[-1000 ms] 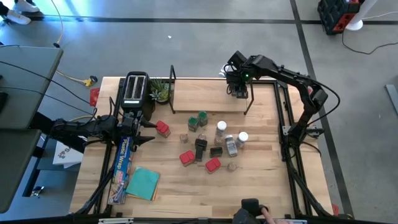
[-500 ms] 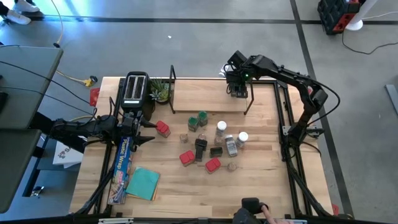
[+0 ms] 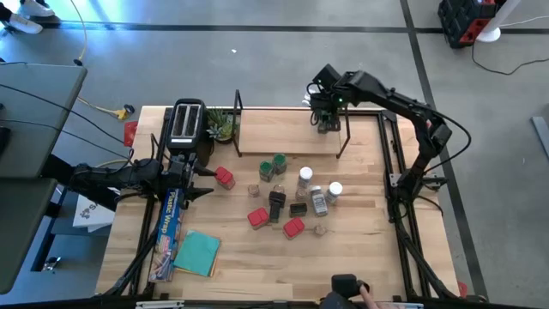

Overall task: Shelf spices
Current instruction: Put the top green seasoning bottle on the shelf aligned with the other green seasoning bottles

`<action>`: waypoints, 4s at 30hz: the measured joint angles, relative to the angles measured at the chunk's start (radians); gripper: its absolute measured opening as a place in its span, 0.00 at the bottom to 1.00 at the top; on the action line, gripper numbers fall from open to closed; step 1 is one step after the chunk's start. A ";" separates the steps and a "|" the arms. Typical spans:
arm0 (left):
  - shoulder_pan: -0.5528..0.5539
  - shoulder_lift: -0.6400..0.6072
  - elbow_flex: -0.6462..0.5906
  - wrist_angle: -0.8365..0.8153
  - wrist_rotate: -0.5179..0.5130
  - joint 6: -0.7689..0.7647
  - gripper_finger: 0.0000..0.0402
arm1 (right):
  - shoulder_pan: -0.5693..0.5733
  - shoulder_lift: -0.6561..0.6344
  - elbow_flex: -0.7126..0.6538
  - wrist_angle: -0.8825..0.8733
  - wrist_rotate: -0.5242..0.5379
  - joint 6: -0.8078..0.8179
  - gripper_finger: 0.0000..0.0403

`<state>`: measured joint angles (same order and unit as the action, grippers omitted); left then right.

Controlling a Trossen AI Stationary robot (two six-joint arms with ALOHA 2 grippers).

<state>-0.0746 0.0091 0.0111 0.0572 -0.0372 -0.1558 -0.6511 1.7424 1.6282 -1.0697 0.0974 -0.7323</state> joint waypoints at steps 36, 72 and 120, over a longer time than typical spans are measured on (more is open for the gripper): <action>0.000 0.000 0.000 0.020 -0.002 0.000 0.67 | 0.502 0.101 -0.252 0.814 -0.182 0.628 0.62; 0.000 0.000 0.000 0.023 0.001 0.000 0.67 | 0.512 0.162 -0.189 0.483 0.164 0.699 0.62; 0.000 0.000 0.000 0.023 0.000 -0.008 0.67 | 0.376 0.086 -0.189 0.439 -0.156 1.064 0.62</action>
<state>-0.0746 0.0091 0.0110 0.0807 -0.0376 -0.1642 -0.2748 1.8284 1.4387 -0.6304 -0.0582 0.3312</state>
